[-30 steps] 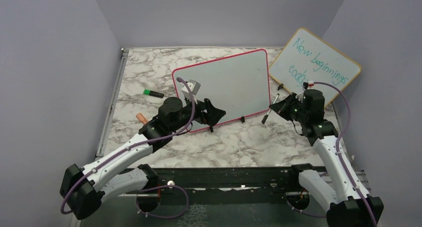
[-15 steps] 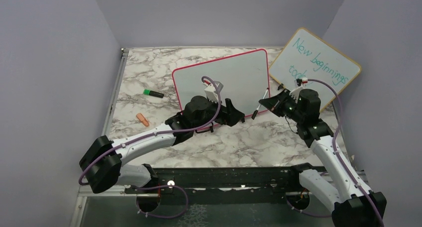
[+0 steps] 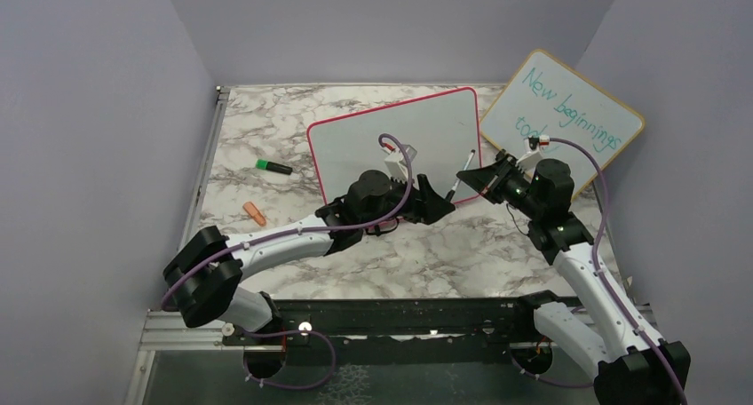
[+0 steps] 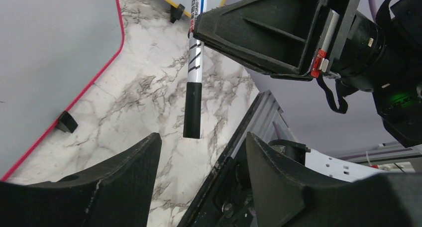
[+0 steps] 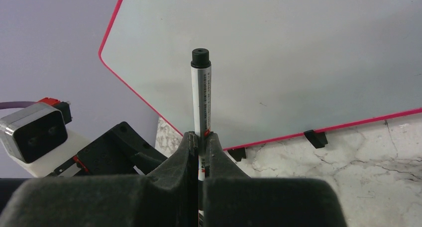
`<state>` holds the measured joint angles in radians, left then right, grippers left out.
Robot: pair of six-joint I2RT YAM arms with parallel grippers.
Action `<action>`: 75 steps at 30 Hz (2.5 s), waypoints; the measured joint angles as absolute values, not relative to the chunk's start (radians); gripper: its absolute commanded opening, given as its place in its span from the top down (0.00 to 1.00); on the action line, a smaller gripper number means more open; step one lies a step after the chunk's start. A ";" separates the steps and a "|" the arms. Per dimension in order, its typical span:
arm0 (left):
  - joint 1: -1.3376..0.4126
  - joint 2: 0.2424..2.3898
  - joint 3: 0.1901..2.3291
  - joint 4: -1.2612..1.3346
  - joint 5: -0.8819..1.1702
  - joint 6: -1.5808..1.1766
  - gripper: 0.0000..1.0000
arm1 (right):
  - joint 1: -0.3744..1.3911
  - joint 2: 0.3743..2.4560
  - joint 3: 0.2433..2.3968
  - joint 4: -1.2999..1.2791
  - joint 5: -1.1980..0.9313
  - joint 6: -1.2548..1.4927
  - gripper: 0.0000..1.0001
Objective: Write a sentence on the whiteboard
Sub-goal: Open the whiteboard marker at the center of the board.
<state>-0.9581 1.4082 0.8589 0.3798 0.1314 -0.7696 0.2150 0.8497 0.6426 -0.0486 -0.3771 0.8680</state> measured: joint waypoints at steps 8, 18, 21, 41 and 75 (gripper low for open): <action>-0.958 1.455 0.865 0.429 0.146 -0.820 0.50 | 0.217 0.851 0.630 0.014 -0.422 0.894 1.00; -0.958 1.502 0.891 0.493 0.154 -0.866 0.74 | 0.228 0.867 0.627 0.059 -0.462 0.910 0.99; -0.958 1.510 0.894 0.500 0.157 -0.877 0.86 | 0.228 0.870 0.627 0.062 -0.467 0.915 0.99; -0.899 1.326 0.805 0.408 0.191 -0.570 1.00 | 0.234 0.903 0.765 -0.063 -0.527 0.732 0.18; -0.844 1.089 0.896 -0.245 0.238 0.434 1.00 | 0.241 1.162 1.159 -0.586 -0.865 0.272 0.17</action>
<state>-0.8440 1.0889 0.8959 -0.2447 0.2379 0.4335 0.2413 1.1622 1.1595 -0.5858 -0.8650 0.2718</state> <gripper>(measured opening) 0.128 0.853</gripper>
